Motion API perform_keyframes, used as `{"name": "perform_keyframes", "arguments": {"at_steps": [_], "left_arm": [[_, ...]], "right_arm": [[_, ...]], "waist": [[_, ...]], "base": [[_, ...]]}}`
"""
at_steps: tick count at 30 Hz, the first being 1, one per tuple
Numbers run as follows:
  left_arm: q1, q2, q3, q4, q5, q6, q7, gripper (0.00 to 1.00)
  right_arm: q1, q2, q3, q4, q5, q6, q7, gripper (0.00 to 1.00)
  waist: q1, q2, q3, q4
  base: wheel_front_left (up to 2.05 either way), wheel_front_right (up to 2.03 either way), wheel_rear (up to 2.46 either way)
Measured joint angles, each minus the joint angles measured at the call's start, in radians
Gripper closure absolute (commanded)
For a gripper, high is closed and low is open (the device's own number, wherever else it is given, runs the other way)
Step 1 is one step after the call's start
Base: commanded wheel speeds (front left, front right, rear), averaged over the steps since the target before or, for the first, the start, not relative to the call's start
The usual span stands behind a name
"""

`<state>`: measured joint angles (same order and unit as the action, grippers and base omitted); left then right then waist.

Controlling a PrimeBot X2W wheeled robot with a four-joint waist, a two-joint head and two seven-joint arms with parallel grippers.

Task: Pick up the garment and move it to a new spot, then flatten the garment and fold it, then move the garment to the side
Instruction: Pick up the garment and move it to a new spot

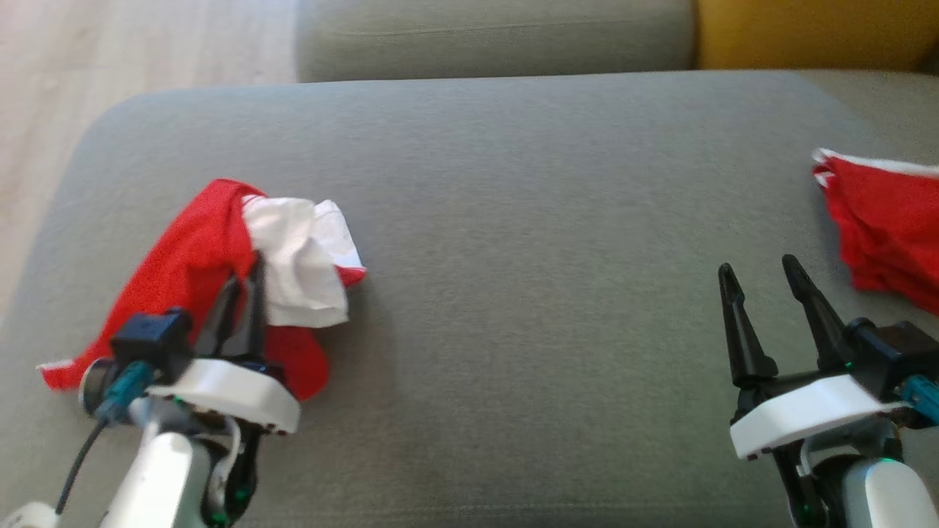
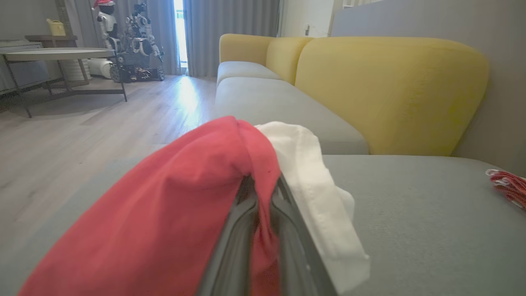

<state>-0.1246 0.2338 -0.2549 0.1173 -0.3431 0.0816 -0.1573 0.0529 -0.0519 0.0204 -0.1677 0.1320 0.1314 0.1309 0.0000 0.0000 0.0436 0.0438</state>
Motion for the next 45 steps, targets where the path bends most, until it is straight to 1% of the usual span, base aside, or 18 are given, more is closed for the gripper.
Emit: {"name": "perform_keyframes", "arguments": {"at_steps": [3,5,11,13,17,21,25,26,27,30,34,38,40,43,44,45], "left_arm": [[-0.001,-0.007,-0.029,-0.04,0.003,0.002,0.03,1.0],[-0.014,-0.019,-0.047,-0.052,0.01,-0.004,0.035,1.0],[-0.145,-0.059,-0.105,-0.033,0.03,-0.025,0.045,1.0],[-0.207,-0.069,-0.128,-0.01,0.042,-0.043,0.046,1.0],[-0.296,-0.089,-0.165,0.051,0.06,-0.065,0.053,1.0],[-0.318,-0.103,-0.198,0.137,0.063,-0.091,0.08,1.0],[-0.315,-0.11,-0.249,0.226,0.063,-0.122,0.106,1.0],[-0.313,-0.111,-0.255,0.237,0.063,-0.127,0.108,0.52],[-0.311,-0.114,-0.262,0.242,0.063,-0.127,0.107,0.0],[-0.306,-0.118,-0.291,0.243,0.068,-0.134,0.097,0.0],[-0.288,-0.121,-0.3,0.218,0.085,-0.124,0.039,0.0],[-0.249,-0.124,-0.287,0.166,0.08,-0.094,-0.012,0.0],[-0.236,-0.122,-0.274,0.135,0.081,-0.07,-0.032,0.0],[-0.223,-0.115,-0.238,0.1,0.076,-0.035,-0.049,0.0],[-0.223,-0.115,-0.238,0.1,0.076,-0.035,-0.049,0.0],[-0.219,-0.114,-0.218,0.092,0.068,-0.026,-0.05,0.0]], "right_arm": [[-0.001,0.002,0.005,-0.004,0.001,0.0,0.0,0.0],[-0.003,0.002,0.007,-0.007,0.004,0.0,-0.001,0.0],[-0.034,0.004,0.035,0.0,0.028,0.0,-0.025,0.0],[-0.052,0.005,0.038,0.009,0.047,0.0,-0.04,0.0],[-0.068,0.005,0.04,0.031,0.078,0.0,-0.076,0.0],[-0.071,0.005,0.047,0.062,0.107,0.0,-0.106,0.0],[-0.095,0.005,0.058,0.09,0.124,0.0,-0.136,0.0],[-0.099,0.005,0.059,0.096,0.125,0.0,-0.141,0.0],[-0.102,0.005,0.058,0.102,0.125,0.0,-0.144,0.0],[-0.105,0.006,0.061,0.114,0.128,0.0,-0.149,0.0],[-0.105,0.006,0.057,0.118,0.122,0.0,-0.148,0.0],[-0.106,0.006,0.05,0.116,0.102,0.0,-0.138,0.0],[-0.106,0.006,0.041,0.111,0.093,0.0,-0.13,0.0],[-0.105,0.006,0.031,0.1,0.078,0.0,-0.114,0.0],[-0.105,0.006,0.031,0.1,0.078,0.0,-0.114,0.0],[-0.105,0.005,0.03,0.097,0.074,0.0,-0.111,0.0]], "waist": [[0.0,0.0,0.007,-0.043],[0.0,0.0,0.018,-0.075],[0.0,0.0,0.073,-0.184],[0.0,0.0,0.096,-0.224],[0.0,0.0,0.145,-0.305],[0.0,0.0,0.194,-0.376],[0.0,0.0,0.255,-0.427],[0.0,0.0,0.264,-0.432],[0.0,0.0,0.271,-0.433],[0.0,0.0,0.273,-0.417],[0.0,0.0,0.256,-0.373],[0.0,0.0,0.228,-0.318],[0.0,0.0,0.213,-0.287],[0.0,0.0,0.19,-0.242],[0.0,0.0,0.19,-0.242],[0.0,0.0,0.182,-0.227]], "base": [[0.0,0.0,0.0],[0.0,0.0,0.0],[0.0,0.0,0.0],[0.0,0.0,0.0],[0.0,0.0,0.0],[0.0,0.0,0.0],[0.0,0.0,0.0],[0.0,0.0,0.0],[0.0,0.0,0.0],[0.0,0.0,0.0],[0.0,0.0,0.0],[0.0,0.0,0.0],[0.0,0.0,0.0],[0.0,0.0,0.0],[0.0,0.0,0.0],[0.0,0.0,0.0]]}}
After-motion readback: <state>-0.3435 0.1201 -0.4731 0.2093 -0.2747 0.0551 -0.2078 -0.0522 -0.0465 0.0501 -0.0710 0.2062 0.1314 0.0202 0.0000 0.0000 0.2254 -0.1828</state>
